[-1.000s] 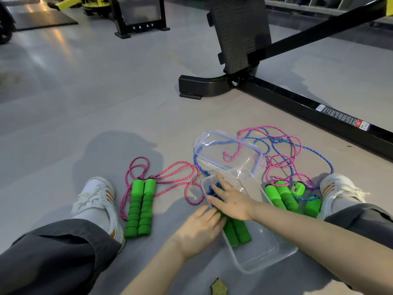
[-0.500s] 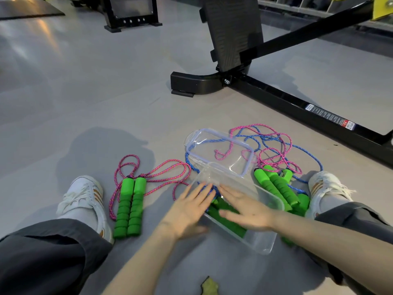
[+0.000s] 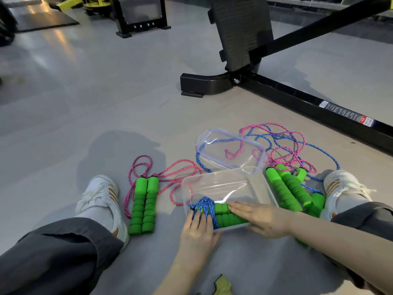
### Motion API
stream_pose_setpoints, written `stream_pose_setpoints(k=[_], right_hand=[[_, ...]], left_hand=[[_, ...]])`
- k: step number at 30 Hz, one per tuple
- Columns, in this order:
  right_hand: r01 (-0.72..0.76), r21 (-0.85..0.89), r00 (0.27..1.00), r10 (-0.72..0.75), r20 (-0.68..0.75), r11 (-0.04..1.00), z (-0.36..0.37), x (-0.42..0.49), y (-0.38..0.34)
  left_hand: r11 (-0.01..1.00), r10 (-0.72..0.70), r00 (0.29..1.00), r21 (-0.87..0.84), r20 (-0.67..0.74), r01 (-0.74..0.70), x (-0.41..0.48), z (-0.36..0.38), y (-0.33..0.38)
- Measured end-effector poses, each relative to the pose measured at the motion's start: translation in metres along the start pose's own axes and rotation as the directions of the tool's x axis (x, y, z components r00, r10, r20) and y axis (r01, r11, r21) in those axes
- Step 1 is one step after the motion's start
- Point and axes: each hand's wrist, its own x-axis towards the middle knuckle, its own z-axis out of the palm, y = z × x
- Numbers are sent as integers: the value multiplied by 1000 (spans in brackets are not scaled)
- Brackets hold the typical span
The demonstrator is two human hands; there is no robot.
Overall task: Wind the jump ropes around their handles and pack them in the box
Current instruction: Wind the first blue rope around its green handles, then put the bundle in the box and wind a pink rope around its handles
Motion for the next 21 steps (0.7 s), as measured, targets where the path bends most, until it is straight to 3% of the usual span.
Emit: stream_pose_setpoints(k=[3,6,8,10,13,18,20,21], right_hand=[[-26,-30,1000,25,-19,999,-5,-5,-4],[-44,-90,991,32,-129,995,-29,2,-19],[-30,-199,969,-20,-246,980,-51,19,-29],[-44,-292,945,-55,-322,955,-74,43,-45],[47,-331,941,-153,-302,942,-90,89,-71],[21,-376,982,-90,-165,926,-93,155,-101],[43,-423,989,-99,-112,905,-89,178,-107],[57,-459,989,-113,-97,887,-88,187,-110]], left_hand=[[986,-20,988,-165,-152,-6,-1,-12,-13],[984,-103,972,-167,-213,67,5,-24,-41],[956,-279,953,-129,-120,264,9,-28,-65],[887,-425,891,-124,158,445,8,-34,-82],[826,-527,788,-27,319,563,-3,-18,-99],[741,-633,668,55,391,670,2,-13,-104],[803,-573,749,44,334,595,-4,-7,-113],[840,-521,746,95,414,534,-13,-4,-119]])
